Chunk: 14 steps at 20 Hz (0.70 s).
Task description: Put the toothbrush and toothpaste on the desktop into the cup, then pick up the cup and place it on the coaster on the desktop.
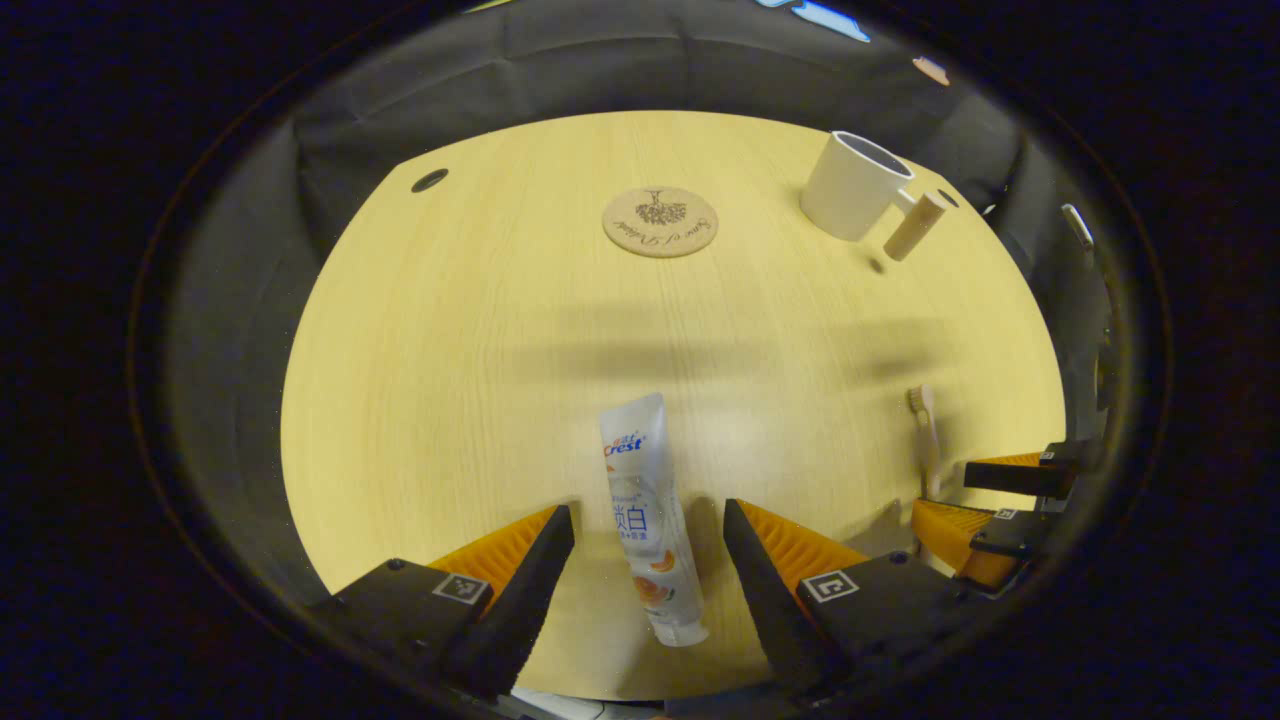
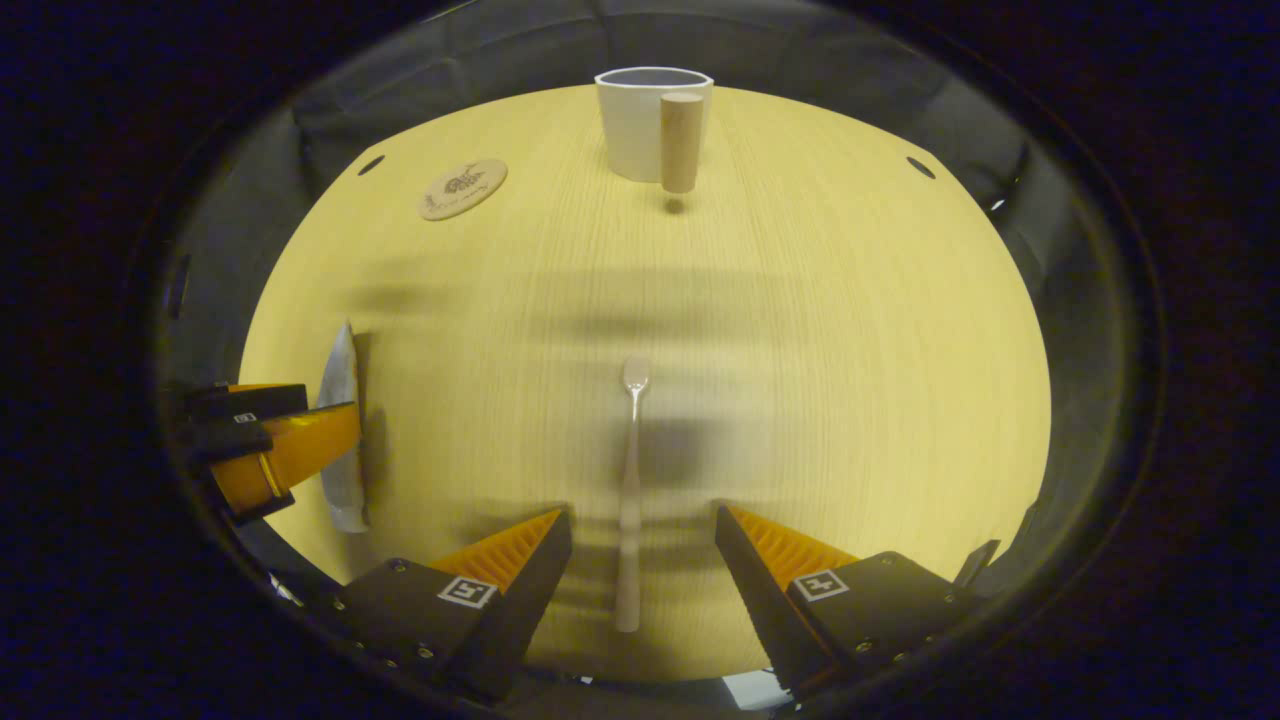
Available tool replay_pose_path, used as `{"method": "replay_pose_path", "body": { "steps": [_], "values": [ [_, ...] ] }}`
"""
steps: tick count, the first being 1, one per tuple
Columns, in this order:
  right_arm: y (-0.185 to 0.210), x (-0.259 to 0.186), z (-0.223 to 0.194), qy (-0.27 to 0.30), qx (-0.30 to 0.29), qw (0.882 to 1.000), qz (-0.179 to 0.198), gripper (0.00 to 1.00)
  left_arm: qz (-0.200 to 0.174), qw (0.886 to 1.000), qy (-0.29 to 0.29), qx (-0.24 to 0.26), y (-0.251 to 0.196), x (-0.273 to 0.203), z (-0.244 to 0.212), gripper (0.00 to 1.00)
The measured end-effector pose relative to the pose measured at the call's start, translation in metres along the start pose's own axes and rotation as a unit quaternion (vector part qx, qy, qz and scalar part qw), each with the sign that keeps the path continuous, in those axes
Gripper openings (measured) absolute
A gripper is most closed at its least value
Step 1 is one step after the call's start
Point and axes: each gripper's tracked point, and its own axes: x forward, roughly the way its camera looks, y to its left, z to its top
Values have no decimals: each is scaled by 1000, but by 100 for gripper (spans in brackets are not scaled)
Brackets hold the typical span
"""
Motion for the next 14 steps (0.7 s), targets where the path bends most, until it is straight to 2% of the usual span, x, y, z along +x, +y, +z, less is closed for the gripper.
{"method": "replay_pose_path", "body": {
  "steps": [2,3,7,8,10,11,12,13,14],
  "values": [
    [0,3,-4,11,4,1000,4,90,-1,1000,23,-3,-3,3,-10,97],
    [2,4,-4,16,6,1000,7,84,-1,1000,30,-5,-3,3,-14,98],
    [3,8,-5,28,-8,1000,-5,80,-10,999,43,-16,-9,10,-21,100],
    [2,7,-6,30,-13,999,-9,80,-9,999,45,-16,-9,11,-23,95],
    [4,6,-12,45,-23,999,-9,63,2,999,46,-8,-4,13,-24,90],
    [5,6,-13,50,-30,998,-7,66,4,999,45,-6,-3,12,-24,88],
    [5,6,-14,53,-29,998,-10,66,6,999,46,-6,-1,12,-24,94],
    [6,6,-16,60,-27,998,-10,43,7,999,48,-3,0,12,-24,80],
    [6,6,-16,63,-34,997,-9,42,9,999,47,-1,2,12,-23,78]
  ]
}}
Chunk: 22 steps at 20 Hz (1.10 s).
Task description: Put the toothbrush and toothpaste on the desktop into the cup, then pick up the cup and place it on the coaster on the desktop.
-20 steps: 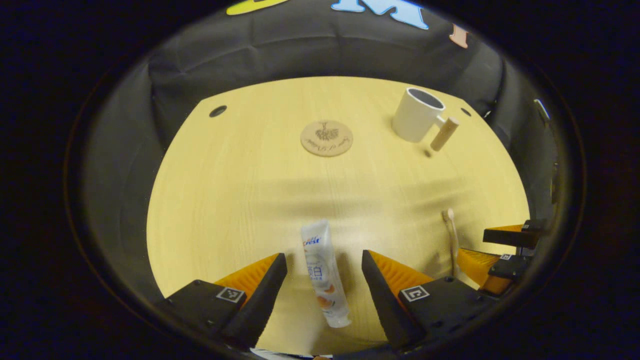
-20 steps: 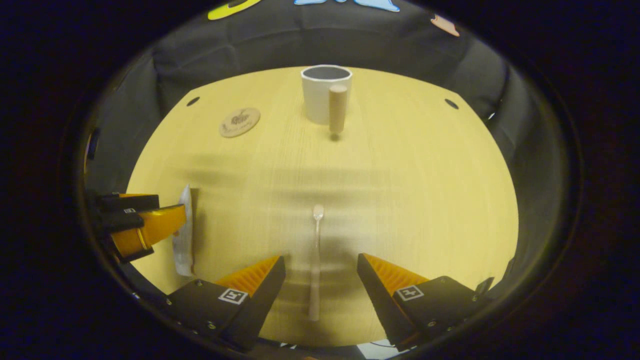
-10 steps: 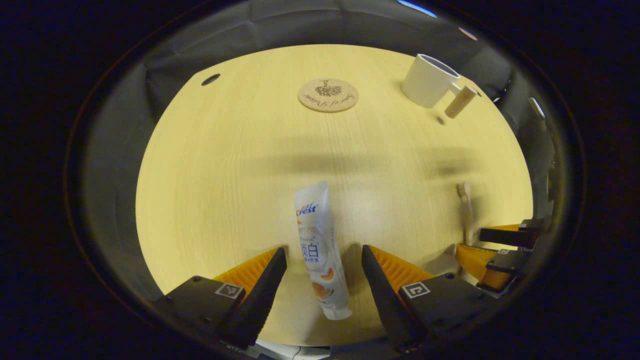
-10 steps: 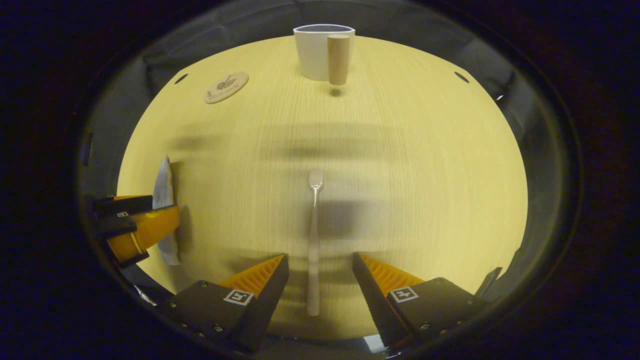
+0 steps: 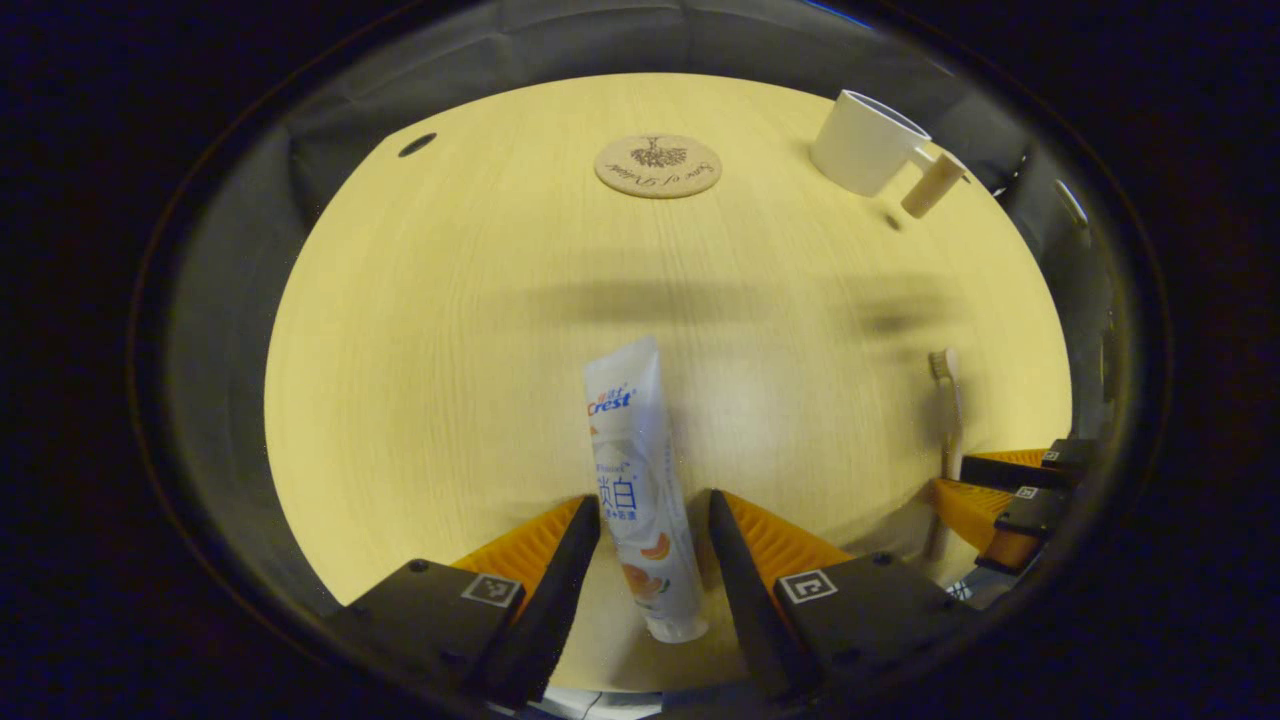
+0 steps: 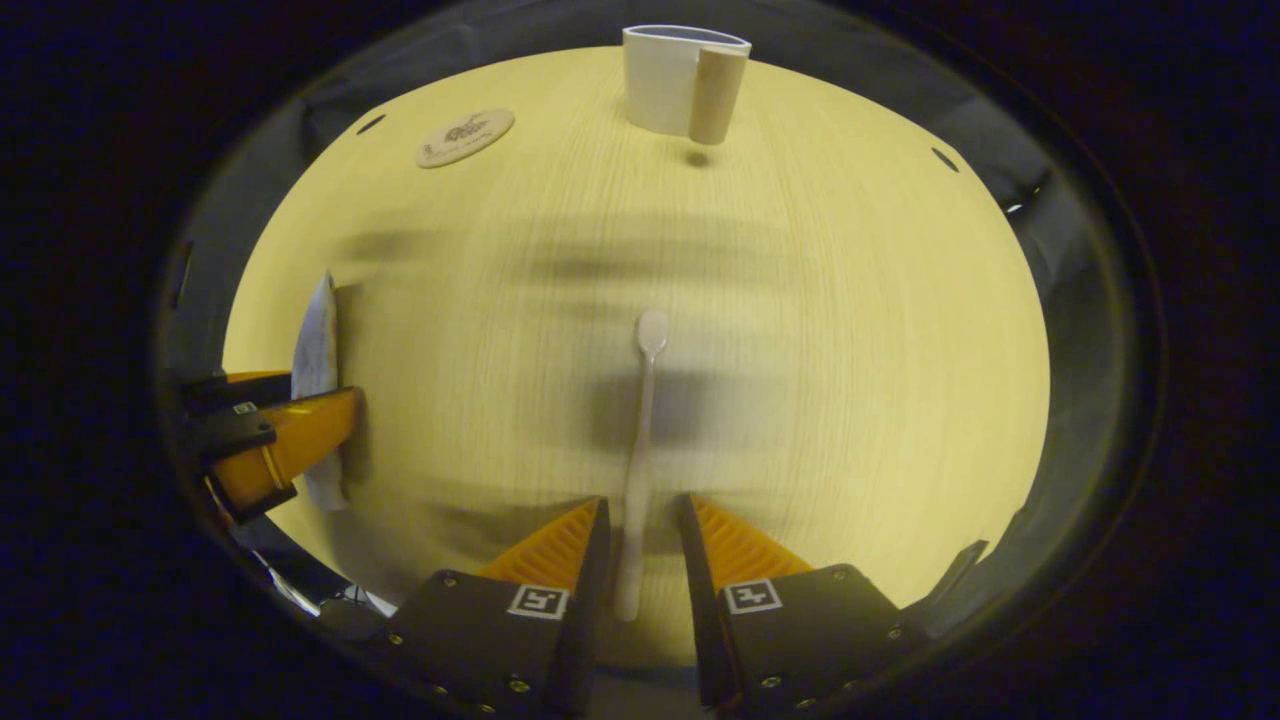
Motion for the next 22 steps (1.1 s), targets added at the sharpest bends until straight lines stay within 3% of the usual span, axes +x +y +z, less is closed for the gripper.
{"method": "replay_pose_path", "body": {
  "steps": [1,2,3,4,6,7,8,11,17,22],
  "values": [
    [-2,-1,1,2,-7,1000,-4,42,0,1000,-2,0,0,-1,0,61],
    [-6,-3,0,2,-1,1000,-14,34,-1,1000,0,3,0,0,0,56],
    [-3,-2,-2,13,-10,1000,-6,12,-2,1000,-4,2,0,-4,4,61],
    [-1,-1,-1,11,-15,1000,0,13,0,1000,-5,0,2,0,2,50],
    [-4,0,1,4,-29,1000,2,17,-2,1000,-4,11,1,-1,2,53],
    [-3,1,0,6,-38,999,6,6,-3,1000,-7,9,1,-1,4,44],
    [-3,-1,1,3,-44,999,12,6,-5,1000,-8,16,1,-1,3,48],
    [-6,1,-8,-3,-40,999,25,6,-12,1000,-22,8,4,-3,9,25],
    [-6,-12,16,-46,-14,997,56,4,-52,996,-71,-22,-6,-10,17,25],
    [6,-37,41,-131,9,986,98,4,-84,985,-132,-65,-22,-30,35,25]
  ]
}}
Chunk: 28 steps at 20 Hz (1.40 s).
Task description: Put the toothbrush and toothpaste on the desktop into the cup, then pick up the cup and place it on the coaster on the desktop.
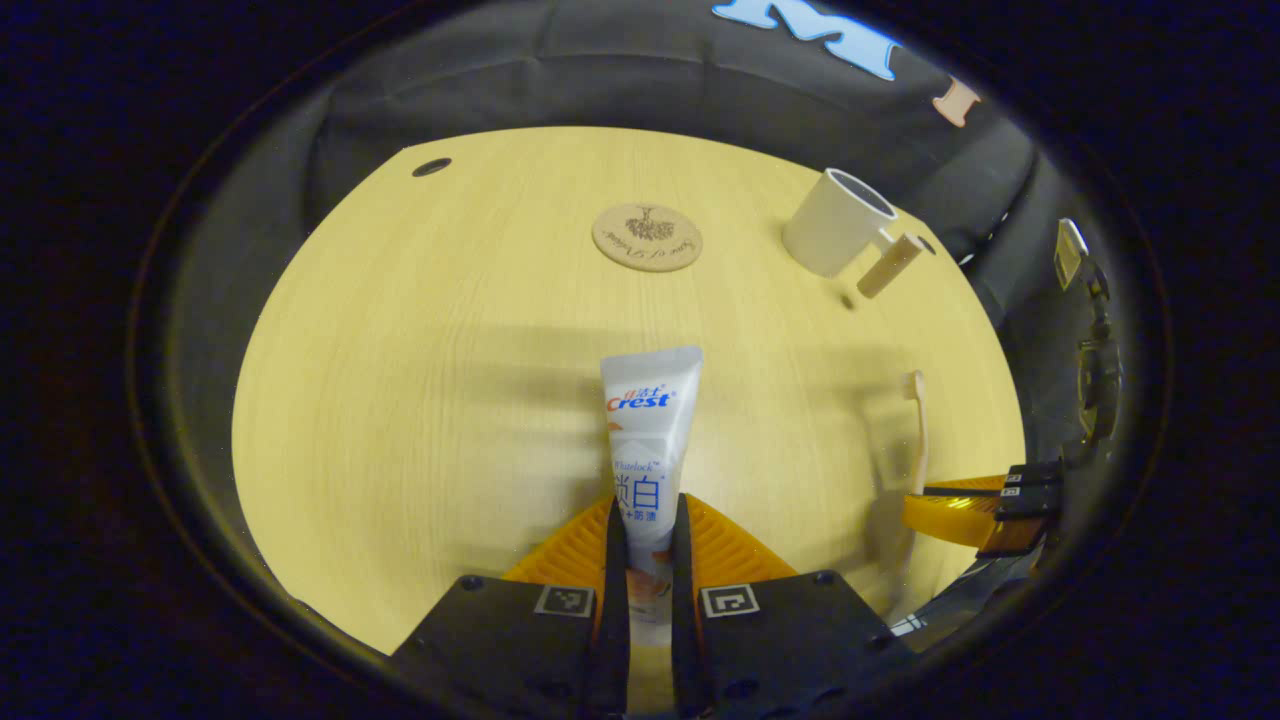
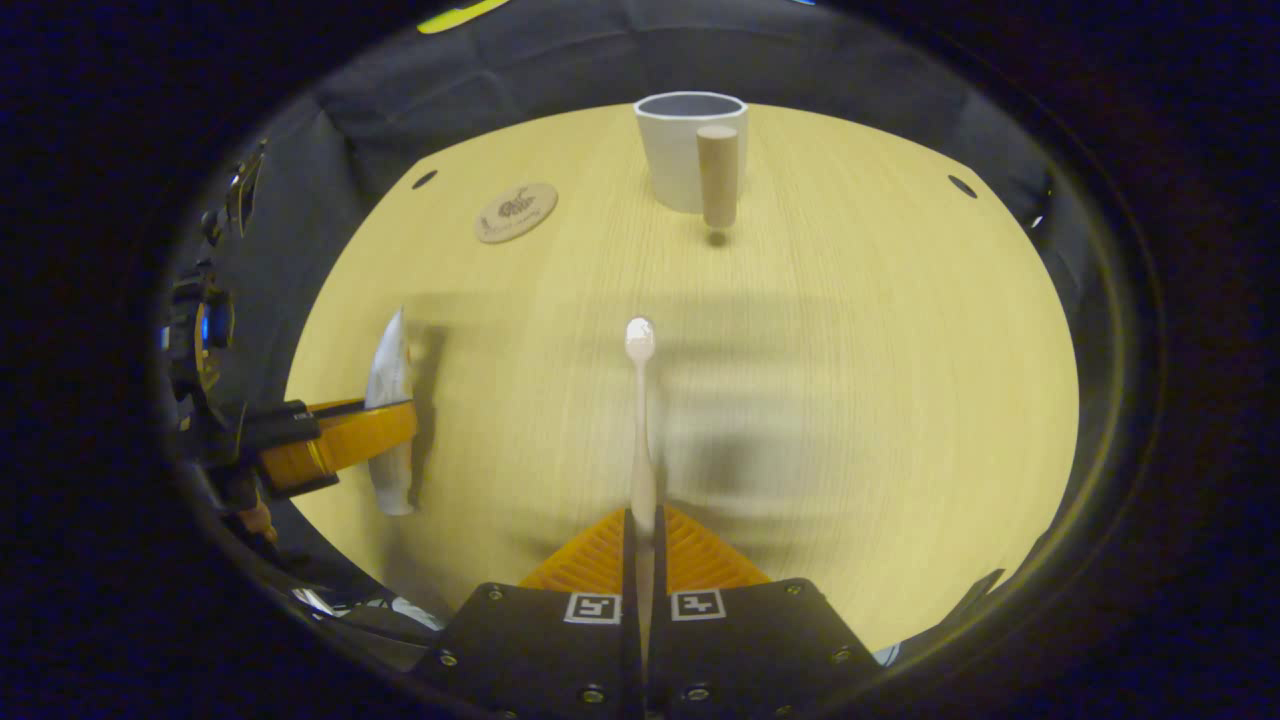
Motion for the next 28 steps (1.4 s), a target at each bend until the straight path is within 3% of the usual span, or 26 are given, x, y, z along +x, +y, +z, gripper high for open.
{"method": "replay_pose_path", "body": {
  "steps": [2,3,6,7,8,10,14,19,23,28],
  "values": [
    [6,-7,14,-41,0,999,14,4,-4,1000,-29,-8,-6,-7,11,30],
    [8,-11,22,-60,-3,998,18,4,-3,999,-43,-8,-8,-11,17,25],
    [17,-23,45,-112,-8,993,35,4,-6,997,-82,-8,-15,-27,35,25],
    [20,-27,54,-129,-7,991,41,4,-9,995,-95,-9,-18,-33,44,30],
    [24,-30,64,-148,-5,988,47,7,-10,994,-107,-9,-23,-36,52,25],
    [28,-40,86,-186,-8,981,53,4,-13,991,-136,-10,-31,-43,72,25],
    [26,-61,135,-274,-19,960,57,4,-22,980,-200,-8,-50,-50,116,25],
    [11,-84,197,-370,-20,928,37,3,-36,962,-272,-14,-65,-65,159,24],
    [3,-83,243,-415,-28,909,26,3,-25,951,-308,-10,-65,-74,177,24],
    [1,-81,289,-460,-55,886,12,3,-14,948,-316,-18,-61,-80,180,24]
  ]
}}
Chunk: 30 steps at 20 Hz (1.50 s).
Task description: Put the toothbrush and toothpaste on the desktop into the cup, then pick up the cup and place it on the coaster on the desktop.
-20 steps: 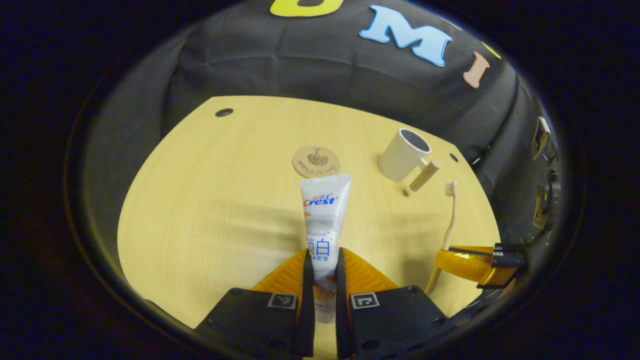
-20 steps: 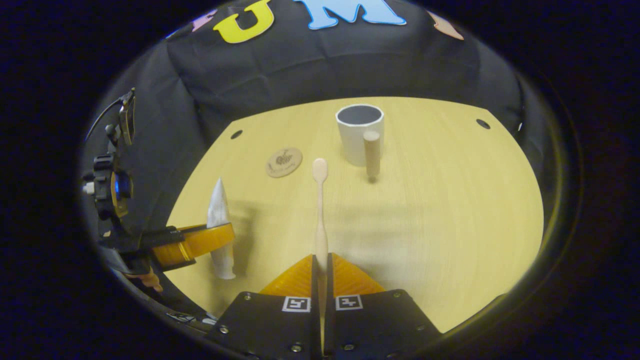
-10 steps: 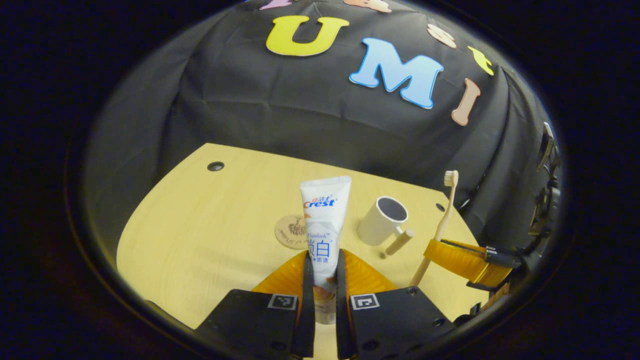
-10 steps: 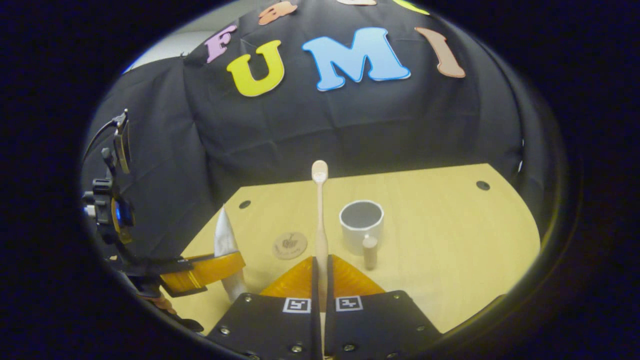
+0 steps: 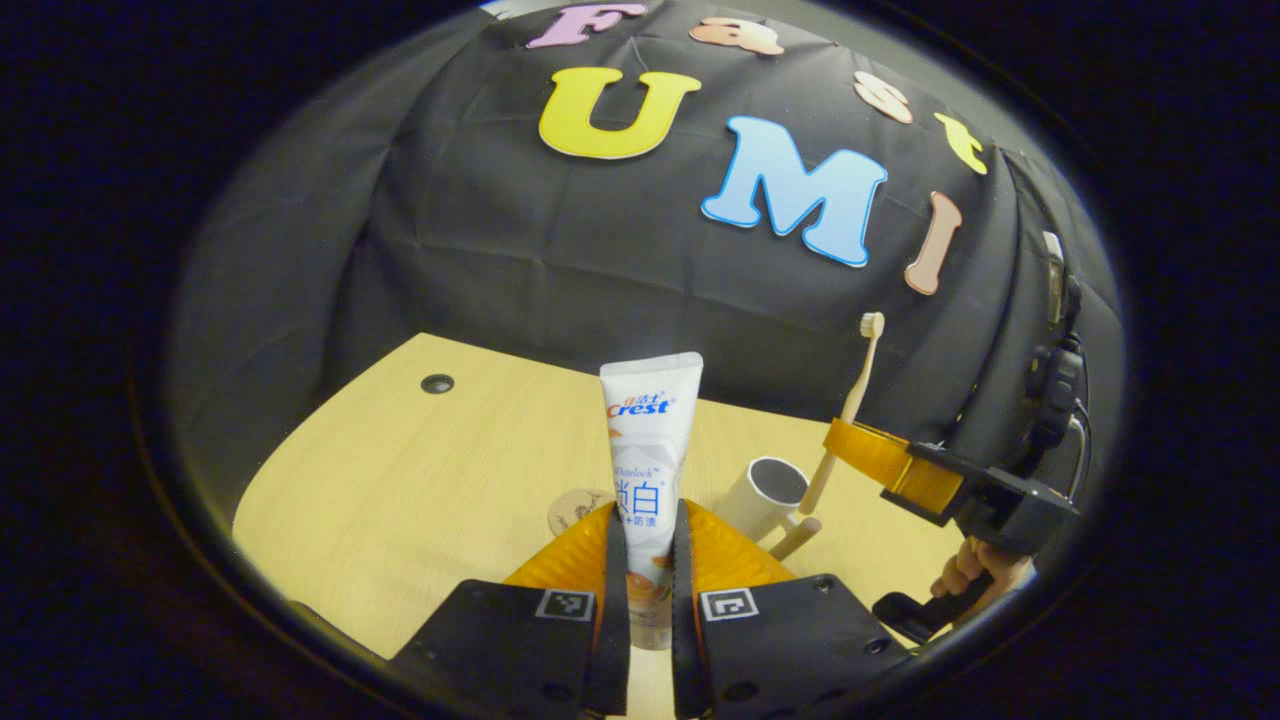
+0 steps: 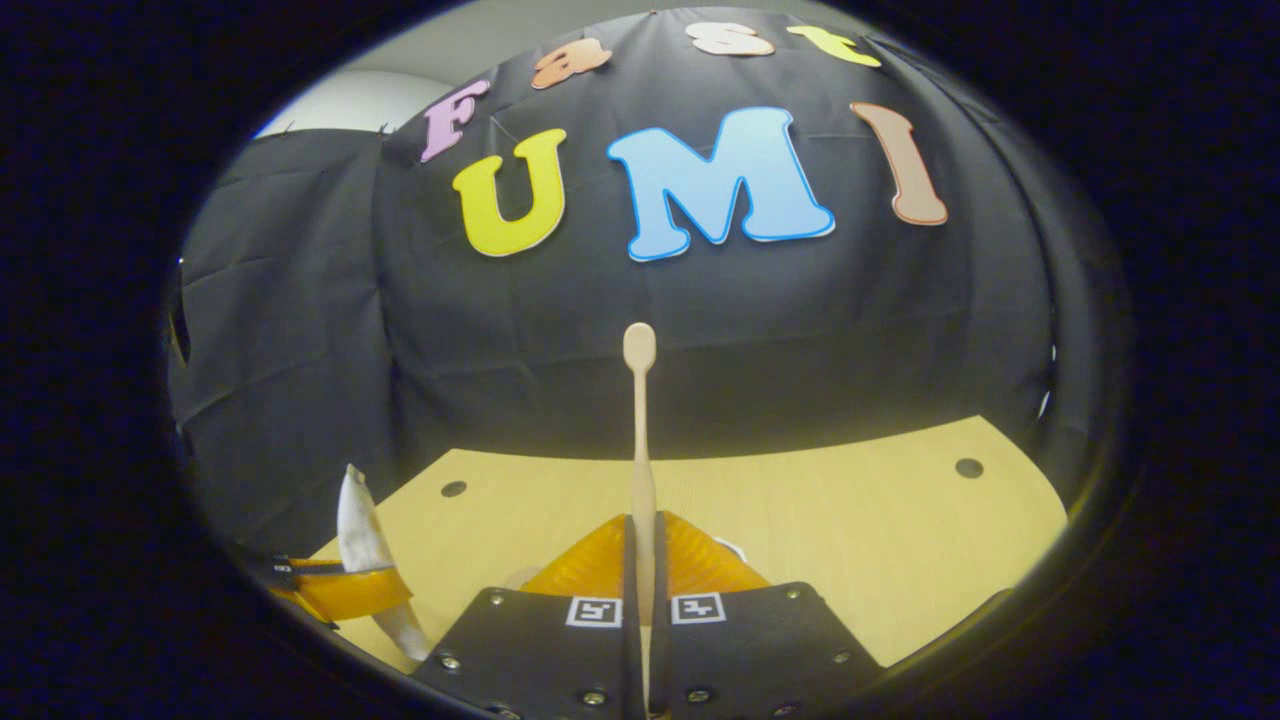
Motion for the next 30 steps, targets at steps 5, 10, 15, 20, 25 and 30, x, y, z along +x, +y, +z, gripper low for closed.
{"method": "replay_pose_path", "body": {
  "steps": [5,10,15,20,25,30],
  "values": [
    [-13,30,1,-25,-24,999,-14,4,9,1000,-11,-5,6,-16,7,24],
    [-27,55,-32,9,-57,998,-29,5,21,1000,-19,-6,9,-27,9,24],
    [-37,57,-57,51,-46,997,-34,4,20,999,-26,-6,5,-34,11,24],
    [-37,45,-69,86,-46,995,-27,15,1,1000,-24,-8,-6,-28,11,24],
    [-42,13,-55,74,-35,996,-30,86,-18,999,-24,-18,-13,-6,11,25],
    [-62,-34,-27,40,-45,997,-42,88,-38,998,-36,-25,-23,17,16,24]
  ]
}}
